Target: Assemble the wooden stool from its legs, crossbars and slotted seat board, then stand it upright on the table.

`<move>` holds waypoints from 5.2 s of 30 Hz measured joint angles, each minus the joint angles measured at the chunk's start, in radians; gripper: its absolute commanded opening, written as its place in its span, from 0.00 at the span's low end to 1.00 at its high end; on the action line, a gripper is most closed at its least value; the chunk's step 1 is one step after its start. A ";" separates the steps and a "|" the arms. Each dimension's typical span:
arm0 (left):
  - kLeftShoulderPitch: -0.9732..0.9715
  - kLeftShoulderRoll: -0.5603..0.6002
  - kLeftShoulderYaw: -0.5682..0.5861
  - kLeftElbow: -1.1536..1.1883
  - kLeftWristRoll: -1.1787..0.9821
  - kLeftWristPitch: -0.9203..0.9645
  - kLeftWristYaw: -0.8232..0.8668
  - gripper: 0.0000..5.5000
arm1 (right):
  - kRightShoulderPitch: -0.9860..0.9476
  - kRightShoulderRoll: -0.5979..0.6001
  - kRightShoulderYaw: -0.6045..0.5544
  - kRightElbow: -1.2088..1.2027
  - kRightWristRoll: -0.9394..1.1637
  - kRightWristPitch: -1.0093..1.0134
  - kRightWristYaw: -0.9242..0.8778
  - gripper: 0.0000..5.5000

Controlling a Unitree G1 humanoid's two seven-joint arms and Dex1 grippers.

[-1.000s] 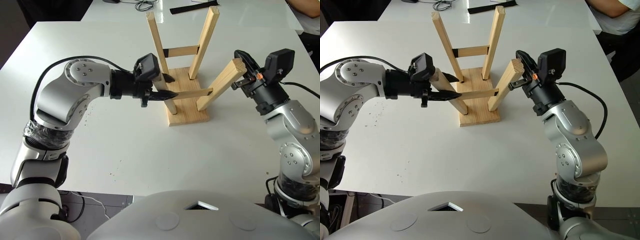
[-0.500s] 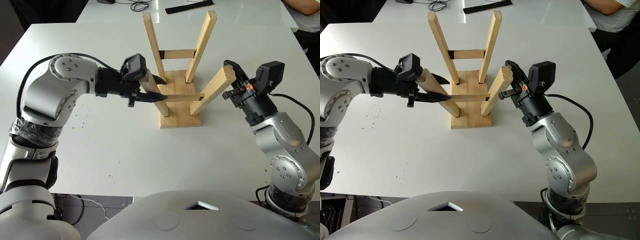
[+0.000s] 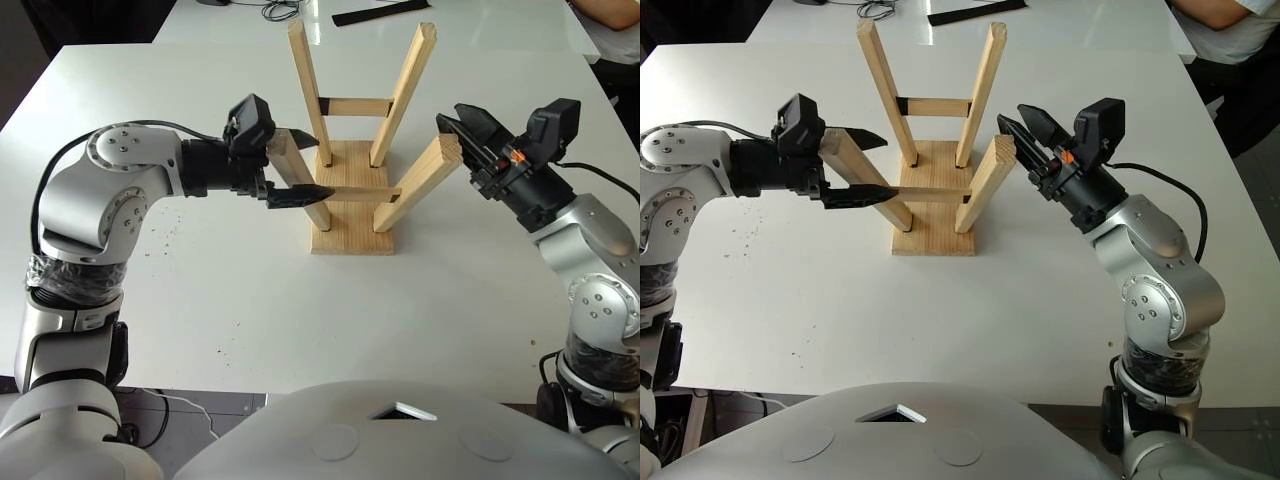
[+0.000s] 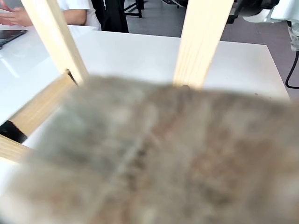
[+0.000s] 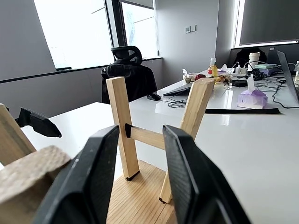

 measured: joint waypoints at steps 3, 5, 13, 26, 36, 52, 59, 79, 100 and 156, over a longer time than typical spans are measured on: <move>-0.002 -0.031 0.074 -0.076 -0.089 0.020 0.039 0.79 | -0.042 -0.014 -0.005 0.019 0.033 0.000 0.029 0.31; 0.001 -0.038 0.120 -0.111 -0.129 0.039 0.078 0.79 | -0.070 -0.032 -0.007 0.038 0.041 0.000 0.039 0.31; 0.070 -0.099 0.402 -0.273 -0.347 0.100 0.421 0.79 | -0.215 -0.048 -0.031 0.022 0.164 0.039 -0.006 0.31; 0.132 -0.378 0.441 -0.399 -0.617 -0.093 1.038 0.90 | -0.251 -0.033 0.082 -0.019 0.221 0.073 -0.097 0.31; 0.178 -0.399 0.261 -0.357 -0.338 -0.107 1.140 0.93 | -0.279 -0.003 0.110 0.023 0.189 0.044 -0.110 0.31; 0.234 -0.422 0.133 -0.455 -0.550 -0.065 1.345 0.93 | -0.174 -0.096 0.160 -0.014 0.283 -0.011 -0.114 0.31; 0.309 -0.422 0.091 -0.416 -0.390 -0.150 1.263 0.93 | -0.148 -0.071 0.193 0.005 0.198 -0.098 -0.108 0.31; 0.206 -0.444 0.075 -0.303 -0.447 -0.158 1.313 0.93 | -0.216 -0.071 0.233 0.062 0.197 -0.117 -0.123 0.31; 0.292 -0.232 0.535 -0.145 -0.634 -0.269 0.925 0.69 | -0.248 -0.143 -0.035 0.423 0.130 -0.217 -0.099 0.07; 0.367 -0.132 0.094 0.298 0.253 -0.376 0.327 0.00 | 0.112 -0.193 0.445 0.313 -0.304 -0.267 0.843 0.00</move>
